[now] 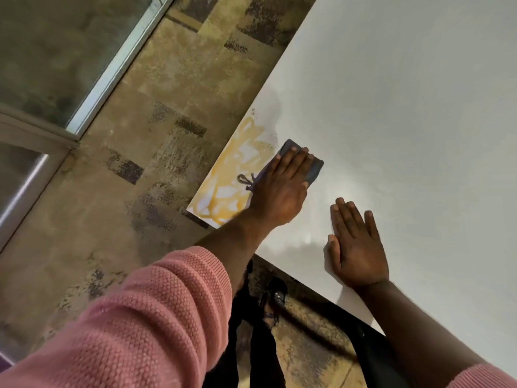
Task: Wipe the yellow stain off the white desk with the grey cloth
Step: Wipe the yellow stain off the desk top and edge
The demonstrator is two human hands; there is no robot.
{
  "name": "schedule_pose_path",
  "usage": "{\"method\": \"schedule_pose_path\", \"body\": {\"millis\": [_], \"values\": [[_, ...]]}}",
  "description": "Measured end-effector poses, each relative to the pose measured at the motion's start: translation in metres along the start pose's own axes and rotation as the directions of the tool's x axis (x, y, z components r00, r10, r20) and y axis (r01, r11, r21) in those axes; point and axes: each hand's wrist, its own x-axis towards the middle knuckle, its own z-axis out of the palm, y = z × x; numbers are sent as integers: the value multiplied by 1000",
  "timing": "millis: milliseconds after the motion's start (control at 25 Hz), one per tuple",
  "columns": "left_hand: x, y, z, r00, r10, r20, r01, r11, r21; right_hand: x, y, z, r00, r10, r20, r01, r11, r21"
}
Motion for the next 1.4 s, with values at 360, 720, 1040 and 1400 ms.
{"method": "schedule_pose_path", "body": {"millis": [360, 720, 1040, 1400], "values": [[-34, 16, 10, 1000, -29, 7, 29, 995, -90, 0, -2, 0, 1000, 4, -1, -4, 1000, 3], [-72, 11, 14, 987, -146, -67, 144, 989, -40, -1, -2, 0, 1000, -2, 5, 2, 1000, -26], [-52, -21, 2, 999, -39, 23, 40, 998, -58, -1, -3, 1, 999, 23, 37, -22, 1000, -22], [-136, -3, 16, 997, -67, 29, 69, 996, -57, -4, -5, 3, 998, 23, 64, -18, 998, -67]]}}
